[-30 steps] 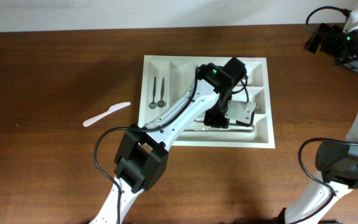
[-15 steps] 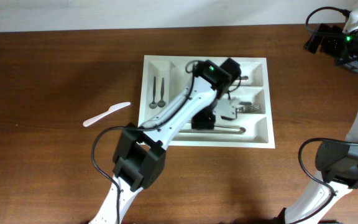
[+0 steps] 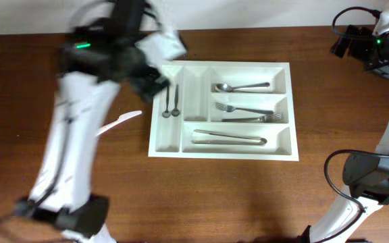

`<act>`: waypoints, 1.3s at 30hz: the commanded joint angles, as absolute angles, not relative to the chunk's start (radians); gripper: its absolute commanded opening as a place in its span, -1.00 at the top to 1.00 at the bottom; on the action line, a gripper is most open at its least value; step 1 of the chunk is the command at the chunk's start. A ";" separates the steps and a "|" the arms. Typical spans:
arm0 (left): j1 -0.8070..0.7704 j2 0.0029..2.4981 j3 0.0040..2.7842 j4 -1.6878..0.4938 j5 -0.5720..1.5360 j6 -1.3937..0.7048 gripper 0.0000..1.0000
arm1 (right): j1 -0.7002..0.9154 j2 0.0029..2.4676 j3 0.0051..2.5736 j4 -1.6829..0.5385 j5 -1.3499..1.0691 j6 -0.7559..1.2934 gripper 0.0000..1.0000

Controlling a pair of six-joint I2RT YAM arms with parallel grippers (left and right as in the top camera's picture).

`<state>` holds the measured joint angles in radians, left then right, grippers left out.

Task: Pack container
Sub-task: 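Carry the tongs with left gripper into the tray's bottom compartment, then return left gripper and grasp the pink plastic knife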

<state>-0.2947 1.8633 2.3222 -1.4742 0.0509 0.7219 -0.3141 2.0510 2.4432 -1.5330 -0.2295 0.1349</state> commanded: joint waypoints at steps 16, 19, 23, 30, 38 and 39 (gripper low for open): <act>0.094 2.040 1.844 -1.291 0.022 0.960 -0.69 | -0.308 2.058 2.442 -1.530 -0.224 0.136 -0.97; 0.094 2.102 1.844 -1.273 0.021 0.960 -0.61 | -0.308 2.058 2.442 -1.533 -0.224 0.136 -0.97; 0.095 2.155 1.844 -1.239 0.011 0.961 -0.57 | -0.308 2.058 2.442 -1.534 -0.224 0.136 -0.97; 0.087 2.249 1.844 -1.209 0.013 1.065 -0.53 | -0.308 2.060 2.442 -1.529 -0.224 0.136 -0.97; 0.040 2.292 1.836 -1.214 -0.006 1.064 -0.99 | -0.308 2.069 2.442 -1.530 -0.224 0.136 -0.97; 0.036 2.292 1.832 -1.210 -0.019 1.064 -0.99 | -0.308 2.069 2.442 -1.530 -0.224 0.136 -0.97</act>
